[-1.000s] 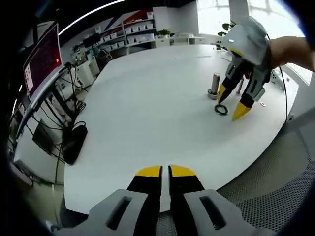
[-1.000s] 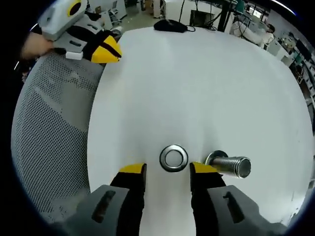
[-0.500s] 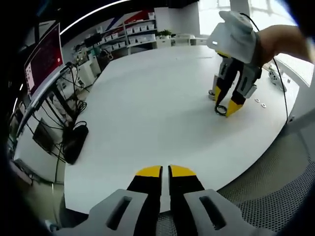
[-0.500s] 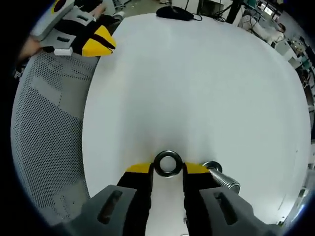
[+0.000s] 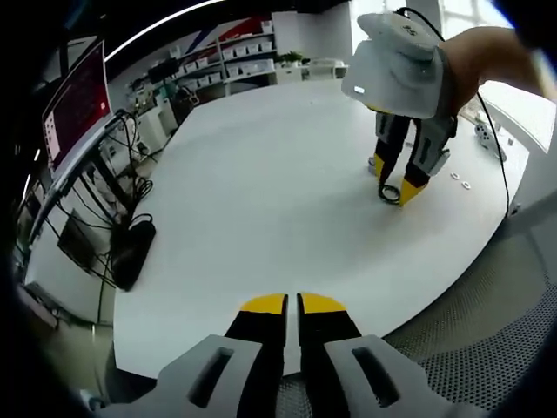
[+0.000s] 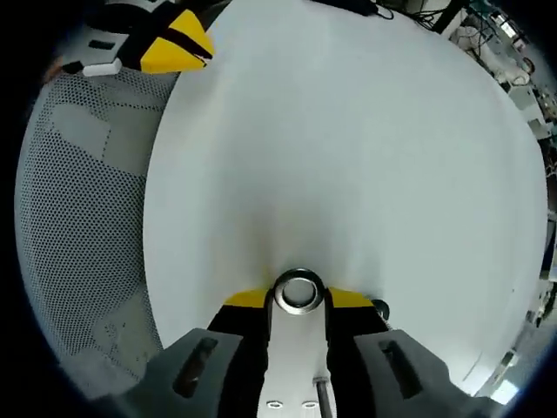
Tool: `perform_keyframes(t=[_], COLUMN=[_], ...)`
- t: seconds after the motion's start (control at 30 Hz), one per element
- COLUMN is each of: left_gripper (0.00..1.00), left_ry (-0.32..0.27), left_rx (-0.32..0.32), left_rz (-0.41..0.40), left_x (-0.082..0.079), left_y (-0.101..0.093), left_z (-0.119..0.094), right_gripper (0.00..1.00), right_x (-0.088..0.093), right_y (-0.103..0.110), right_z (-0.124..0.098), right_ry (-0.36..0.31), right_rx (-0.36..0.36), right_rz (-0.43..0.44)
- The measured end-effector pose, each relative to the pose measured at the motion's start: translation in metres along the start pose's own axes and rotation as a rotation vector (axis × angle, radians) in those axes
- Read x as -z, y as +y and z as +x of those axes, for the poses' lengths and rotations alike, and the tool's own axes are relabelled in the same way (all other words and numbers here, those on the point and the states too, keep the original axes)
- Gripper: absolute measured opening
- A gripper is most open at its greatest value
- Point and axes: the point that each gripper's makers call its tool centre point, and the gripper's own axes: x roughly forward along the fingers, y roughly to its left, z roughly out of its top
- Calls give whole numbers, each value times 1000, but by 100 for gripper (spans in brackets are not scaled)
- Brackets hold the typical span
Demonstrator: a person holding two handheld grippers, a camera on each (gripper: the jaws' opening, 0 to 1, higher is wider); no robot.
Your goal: Place the washer onto the threaded stud by aligning its center hole with the stud, sliding it down to the base, and recovering from edge contact or off-axis alignment until the washer reaches the visible bottom stop.
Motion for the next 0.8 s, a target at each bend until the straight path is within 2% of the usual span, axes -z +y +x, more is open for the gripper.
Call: perform_keyframes(t=[0.8], left_gripper=[2], left_ry=[-7], left_rx=[-7], left_rz=[-12], left_x=[-1], left_y=[2], left_z=[-1], right_gripper=[27], right_x=[1], right_y=[1], right_z=[-1], right_ry=[-8], right_rx=[-1], right_rz=[10])
